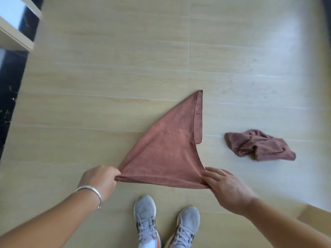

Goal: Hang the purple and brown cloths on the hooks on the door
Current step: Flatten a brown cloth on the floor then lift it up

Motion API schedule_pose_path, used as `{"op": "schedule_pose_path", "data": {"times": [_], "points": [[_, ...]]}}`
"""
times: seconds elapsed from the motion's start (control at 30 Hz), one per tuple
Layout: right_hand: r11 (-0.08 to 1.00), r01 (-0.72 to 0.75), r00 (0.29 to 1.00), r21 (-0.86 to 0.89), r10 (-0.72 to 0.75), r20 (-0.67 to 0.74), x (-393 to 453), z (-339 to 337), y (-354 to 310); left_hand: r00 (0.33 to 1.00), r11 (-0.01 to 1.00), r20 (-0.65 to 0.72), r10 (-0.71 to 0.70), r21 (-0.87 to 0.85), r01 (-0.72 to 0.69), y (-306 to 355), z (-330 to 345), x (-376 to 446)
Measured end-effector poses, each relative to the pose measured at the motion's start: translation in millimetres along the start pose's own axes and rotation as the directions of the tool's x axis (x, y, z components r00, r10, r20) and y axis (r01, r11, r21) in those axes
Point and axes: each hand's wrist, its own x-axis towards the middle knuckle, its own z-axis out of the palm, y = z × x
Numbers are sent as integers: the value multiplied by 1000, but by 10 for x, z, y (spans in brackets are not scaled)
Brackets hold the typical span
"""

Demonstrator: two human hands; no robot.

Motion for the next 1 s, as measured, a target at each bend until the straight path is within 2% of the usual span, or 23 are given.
{"op": "schedule_pose_path", "data": {"times": [0.13,0.23,0.37,0.5,0.63,0.8,0.93,1.0], "points": [[996,20,997,82,-26,74,-403,-217,-313,992,999,126,-23,27,20,-46,1,-563],[994,-38,999,101,34,39,-364,-464,-360,992,999,119,-39,26,36,-107,-218,-649],[979,-172,984,111,175,-20,134,-922,-194,995,998,-87,-46,-38,43,-189,-836,-390],[934,-315,937,166,334,-99,713,-1489,93,950,991,-305,-70,-132,31,-263,-1629,-187],[907,-398,874,137,420,-242,1153,-2255,292,852,986,-519,-72,-167,-18,-355,-2553,-194],[900,-395,806,185,436,-400,1349,-3135,384,701,968,-710,-70,-218,-124,-476,-3397,-381],[902,-386,765,195,431,-478,1299,-3467,437,522,917,-850,-76,-265,-298,-469,-3593,-547],[908,-364,754,209,419,-506,1195,-3439,462,473,887,-880,-40,-249,-389,-432,-3500,-622]]}}
